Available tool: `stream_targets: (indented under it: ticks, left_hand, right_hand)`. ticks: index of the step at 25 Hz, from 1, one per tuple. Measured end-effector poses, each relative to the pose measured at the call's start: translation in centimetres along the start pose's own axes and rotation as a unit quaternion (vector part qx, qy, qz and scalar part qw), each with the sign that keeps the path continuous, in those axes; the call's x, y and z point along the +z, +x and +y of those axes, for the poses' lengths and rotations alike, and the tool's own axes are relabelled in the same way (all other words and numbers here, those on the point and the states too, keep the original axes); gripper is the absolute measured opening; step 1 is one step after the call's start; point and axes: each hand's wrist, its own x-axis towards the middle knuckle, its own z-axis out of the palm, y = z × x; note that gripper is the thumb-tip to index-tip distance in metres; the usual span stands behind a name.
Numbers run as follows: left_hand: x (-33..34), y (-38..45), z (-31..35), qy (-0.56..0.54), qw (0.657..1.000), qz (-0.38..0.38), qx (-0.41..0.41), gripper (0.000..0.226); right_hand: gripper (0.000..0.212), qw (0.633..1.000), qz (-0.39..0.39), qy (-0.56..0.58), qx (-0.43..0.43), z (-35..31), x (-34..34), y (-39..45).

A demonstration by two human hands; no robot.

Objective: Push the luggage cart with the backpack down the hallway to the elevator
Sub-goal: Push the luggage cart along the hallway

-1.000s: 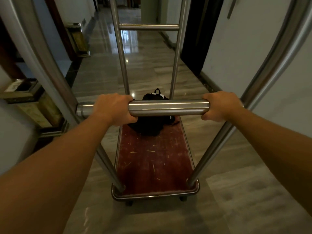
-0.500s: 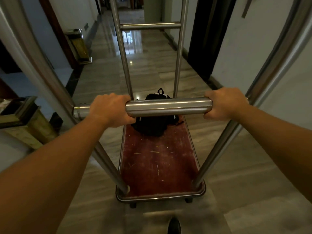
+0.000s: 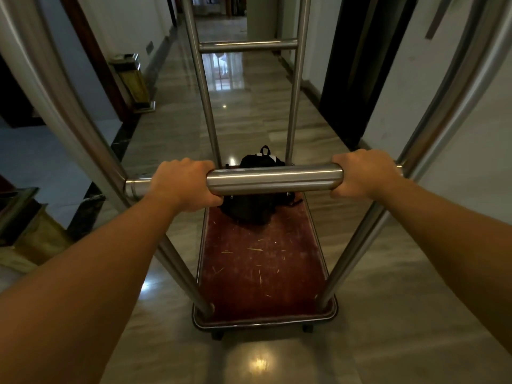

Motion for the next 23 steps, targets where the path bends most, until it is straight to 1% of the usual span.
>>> stream_targets:
  ticks: [5,10,14,18,23]
  left_hand:
    - [1.6,7.3,-2.4,0.013,1.0,0.014,0.018,0.05]
    - [3.7,15.9,-5.8,0.018,0.998,0.033,0.051,0.049]
    - [5.1,22.5,-9.9,0.009,0.998,0.029,0.062,0.051]
    - [6.7,28.5,-14.5,-0.01,0.997,0.011,0.075,0.052]
    - [8.9,36.4,-20.0,-0.004,0.996,0.023,0.089,0.046]
  right_hand:
    - [0.036,1.0,-0.015,-0.021,0.012,2.3,2.2,7.1]
    - [0.037,0.996,-0.074,0.004,0.05,3.4,3.6,15.2]
    - [0.038,0.992,-0.104,0.004,0.071,3.0,4.9,22.5]
    - [0.036,0.991,-0.102,0.01,0.091,2.6,6.7,29.1]
    - [0.037,0.991,-0.092,0.005,0.099,2.2,9.3,37.8]
